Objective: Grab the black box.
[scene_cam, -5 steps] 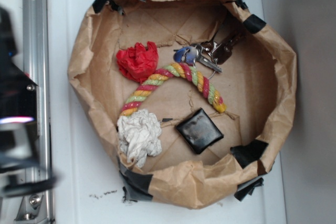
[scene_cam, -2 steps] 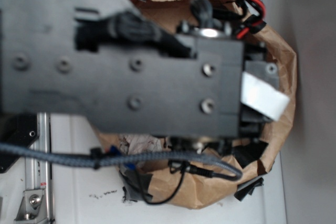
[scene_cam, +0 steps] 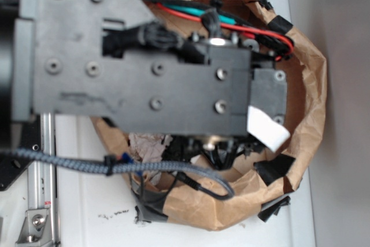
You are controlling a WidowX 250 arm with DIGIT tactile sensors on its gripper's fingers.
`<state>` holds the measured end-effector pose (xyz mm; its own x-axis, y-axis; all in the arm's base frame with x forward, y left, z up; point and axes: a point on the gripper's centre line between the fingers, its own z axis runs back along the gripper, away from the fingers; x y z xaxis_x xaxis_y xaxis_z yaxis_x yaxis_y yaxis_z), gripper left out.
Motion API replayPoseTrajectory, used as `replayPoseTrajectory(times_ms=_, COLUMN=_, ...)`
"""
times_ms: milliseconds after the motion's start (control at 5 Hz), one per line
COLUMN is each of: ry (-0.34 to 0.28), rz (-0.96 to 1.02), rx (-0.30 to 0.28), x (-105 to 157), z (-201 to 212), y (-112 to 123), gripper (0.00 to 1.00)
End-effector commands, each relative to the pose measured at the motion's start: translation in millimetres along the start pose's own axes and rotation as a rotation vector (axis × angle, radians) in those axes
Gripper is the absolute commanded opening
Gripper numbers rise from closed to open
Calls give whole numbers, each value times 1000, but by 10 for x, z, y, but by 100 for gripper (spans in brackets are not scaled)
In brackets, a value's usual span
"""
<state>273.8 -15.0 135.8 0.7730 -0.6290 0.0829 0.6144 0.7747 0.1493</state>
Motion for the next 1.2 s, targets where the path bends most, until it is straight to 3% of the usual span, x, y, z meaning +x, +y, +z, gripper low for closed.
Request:
replayPoseTrajectory(times_ms=0, ry=-41, rz=-5, rx=31, x=27, z=129, y=-87, gripper=100)
replayPoseTrajectory(times_ms=200, ry=-14, rz=-17, rx=57, x=13, z=-350, y=-286, gripper=100)
replayPoseTrajectory(times_ms=400, ry=-18, rz=-81, rx=46, x=-54, z=-835, y=-391, gripper=100)
replayPoseTrajectory(times_ms=600, ry=-47, rz=-95, rx=31, x=-39, z=-983, y=-457, gripper=100)
replayPoseTrajectory(times_ms=1000, ry=-116, rz=-86, rx=10, x=263, z=-876, y=-353, gripper=100)
